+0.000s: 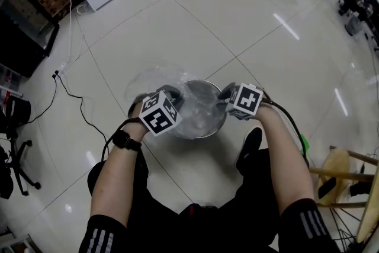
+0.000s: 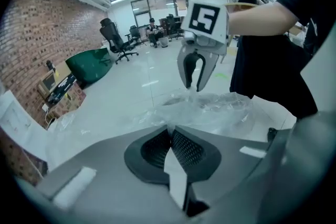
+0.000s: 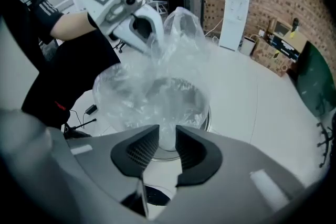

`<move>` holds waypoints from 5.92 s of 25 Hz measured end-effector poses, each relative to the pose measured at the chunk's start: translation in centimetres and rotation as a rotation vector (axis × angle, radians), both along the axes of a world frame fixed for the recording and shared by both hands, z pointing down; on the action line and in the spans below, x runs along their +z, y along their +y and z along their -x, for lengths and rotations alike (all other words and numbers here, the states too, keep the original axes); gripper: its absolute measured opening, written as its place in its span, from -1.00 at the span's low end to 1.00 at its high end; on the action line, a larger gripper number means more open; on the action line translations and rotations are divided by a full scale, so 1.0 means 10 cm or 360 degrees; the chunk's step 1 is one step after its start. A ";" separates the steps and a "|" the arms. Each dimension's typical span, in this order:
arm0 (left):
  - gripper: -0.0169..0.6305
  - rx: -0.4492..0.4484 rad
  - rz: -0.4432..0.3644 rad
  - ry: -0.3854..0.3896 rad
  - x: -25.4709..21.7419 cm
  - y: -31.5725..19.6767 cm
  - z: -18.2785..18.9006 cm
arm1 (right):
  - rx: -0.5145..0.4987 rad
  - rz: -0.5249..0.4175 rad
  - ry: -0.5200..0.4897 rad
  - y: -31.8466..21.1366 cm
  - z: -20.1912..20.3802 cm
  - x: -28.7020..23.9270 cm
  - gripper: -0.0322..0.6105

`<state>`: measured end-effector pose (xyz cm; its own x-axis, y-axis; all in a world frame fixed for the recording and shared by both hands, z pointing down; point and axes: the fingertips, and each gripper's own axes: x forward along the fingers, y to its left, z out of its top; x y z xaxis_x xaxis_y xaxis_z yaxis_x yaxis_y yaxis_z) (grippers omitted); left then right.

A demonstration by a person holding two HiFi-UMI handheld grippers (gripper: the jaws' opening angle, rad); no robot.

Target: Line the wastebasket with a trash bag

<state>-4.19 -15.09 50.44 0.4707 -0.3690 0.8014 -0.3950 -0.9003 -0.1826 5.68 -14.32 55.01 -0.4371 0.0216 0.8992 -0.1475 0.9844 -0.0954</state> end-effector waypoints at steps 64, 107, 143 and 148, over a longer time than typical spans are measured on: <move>-0.96 -0.0193 0.0277 -0.0192 0.69 -0.51 0.50 | -0.0542 0.0145 0.0237 0.36 1.12 2.19 -0.37; -0.97 0.0474 0.0030 0.0166 0.17 0.78 -0.95 | -0.0508 -0.0513 -0.0054 0.19 0.24 0.04 -0.14; -0.59 0.0774 -0.0007 0.0050 0.31 1.37 -1.12 | 0.0345 0.0456 -0.0411 0.16 0.16 0.12 -0.88; -0.47 0.0807 -0.0175 -0.0013 -0.08 1.42 -0.91 | 0.0368 0.0373 -0.0285 0.09 -0.09 0.11 -0.88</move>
